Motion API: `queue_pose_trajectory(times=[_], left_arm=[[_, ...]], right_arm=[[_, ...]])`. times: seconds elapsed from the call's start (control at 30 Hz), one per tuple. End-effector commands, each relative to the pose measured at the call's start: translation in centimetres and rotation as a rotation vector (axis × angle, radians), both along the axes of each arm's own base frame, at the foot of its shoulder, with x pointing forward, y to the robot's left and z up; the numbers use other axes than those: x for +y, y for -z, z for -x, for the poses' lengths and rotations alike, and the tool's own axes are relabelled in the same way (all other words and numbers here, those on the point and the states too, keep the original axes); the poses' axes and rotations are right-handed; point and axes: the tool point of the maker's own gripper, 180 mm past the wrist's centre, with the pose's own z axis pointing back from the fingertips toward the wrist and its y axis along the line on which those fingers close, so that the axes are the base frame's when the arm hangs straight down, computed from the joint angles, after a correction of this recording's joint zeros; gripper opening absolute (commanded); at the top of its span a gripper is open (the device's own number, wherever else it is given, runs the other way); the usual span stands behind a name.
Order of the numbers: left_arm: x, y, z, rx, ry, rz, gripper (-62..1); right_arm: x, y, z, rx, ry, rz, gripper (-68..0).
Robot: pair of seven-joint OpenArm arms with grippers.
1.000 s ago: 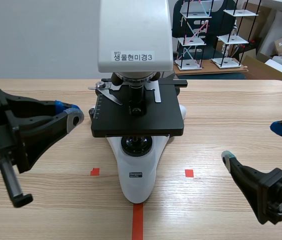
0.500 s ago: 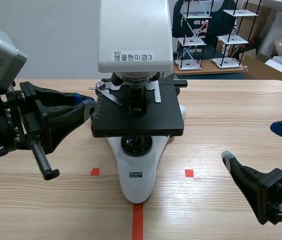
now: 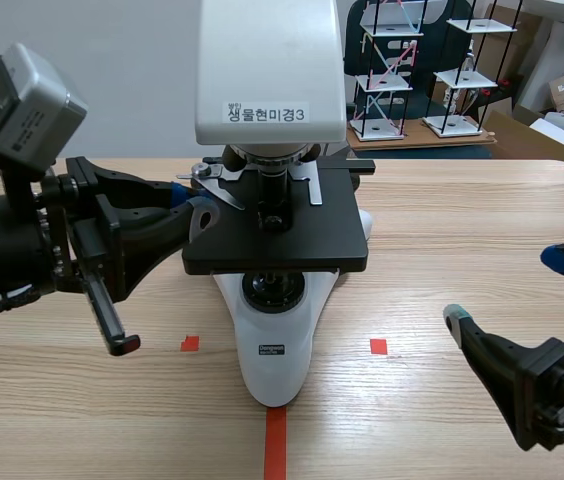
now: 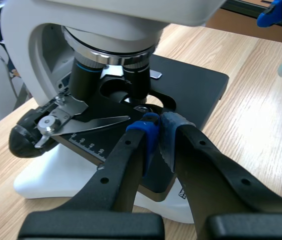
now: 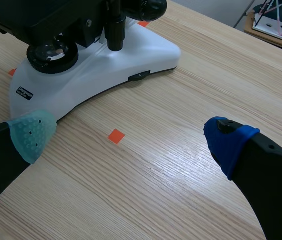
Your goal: Point at the objective lens
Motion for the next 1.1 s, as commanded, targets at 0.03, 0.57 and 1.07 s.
queue_pose_trajectory(times=[0.03, 0.57, 1.07], left_arm=[[-0.43, -0.99, -0.02, -0.013, 0.0, 0.043, -56.8], [-0.78, -1.08, -0.35, -0.012, 0.0, 0.038, -56.8], [-0.9, -0.89, -0.22, 0.008, 0.002, 0.043, -56.8]], right_arm=[[0.25, -0.76, -0.14, -0.024, -0.009, -0.014, 0.4], [0.25, -0.76, -0.14, -0.024, -0.009, -0.014, 0.4], [0.25, -0.76, -0.14, -0.024, -0.009, -0.014, 0.4]])
